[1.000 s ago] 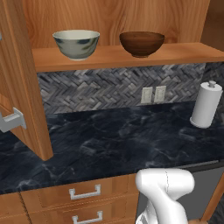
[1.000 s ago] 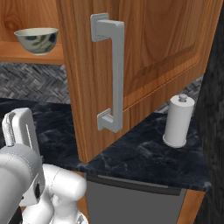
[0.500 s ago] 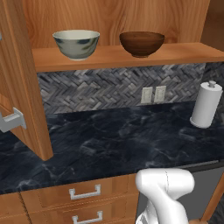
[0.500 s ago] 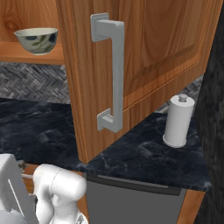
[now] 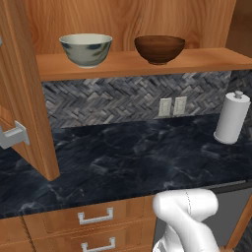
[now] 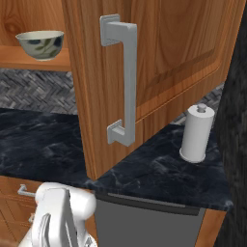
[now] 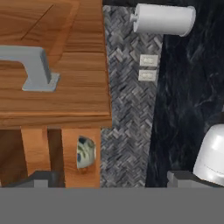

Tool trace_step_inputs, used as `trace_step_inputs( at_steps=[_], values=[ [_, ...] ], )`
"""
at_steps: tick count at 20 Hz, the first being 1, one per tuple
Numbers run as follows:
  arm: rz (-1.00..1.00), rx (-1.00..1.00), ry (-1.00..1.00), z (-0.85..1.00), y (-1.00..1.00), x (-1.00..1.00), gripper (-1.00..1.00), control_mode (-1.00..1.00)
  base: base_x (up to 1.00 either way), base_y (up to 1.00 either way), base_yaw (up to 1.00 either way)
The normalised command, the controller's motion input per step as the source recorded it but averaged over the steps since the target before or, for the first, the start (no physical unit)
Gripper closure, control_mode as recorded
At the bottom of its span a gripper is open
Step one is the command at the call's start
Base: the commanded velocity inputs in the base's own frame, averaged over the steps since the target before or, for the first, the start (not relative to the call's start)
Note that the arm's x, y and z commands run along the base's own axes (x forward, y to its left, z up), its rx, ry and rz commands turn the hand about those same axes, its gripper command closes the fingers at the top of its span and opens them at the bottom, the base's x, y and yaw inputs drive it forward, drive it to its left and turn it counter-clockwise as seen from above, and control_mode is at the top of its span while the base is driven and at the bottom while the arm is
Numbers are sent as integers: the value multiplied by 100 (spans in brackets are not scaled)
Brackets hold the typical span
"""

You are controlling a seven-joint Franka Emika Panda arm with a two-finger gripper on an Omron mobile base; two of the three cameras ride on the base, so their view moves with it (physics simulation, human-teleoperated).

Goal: Open the cabinet. Pick the bowls from the counter and place them in the cabinet. Then close the cabinet.

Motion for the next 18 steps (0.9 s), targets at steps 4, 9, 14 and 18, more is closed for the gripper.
trace_step_inputs(
  at_steps=[4,9,14,18],
  values=[
    [0,12,-1,32,-43,-1,-100,-100,0,0,0],
    [1,11,0,21,-39,0,-100,-100,0,0,0],
    [2,11,0,21,-35,0,-100,-100,0,0,0],
    [9,7,3,25,-5,5,-100,-100,0,0,0]
  ],
)
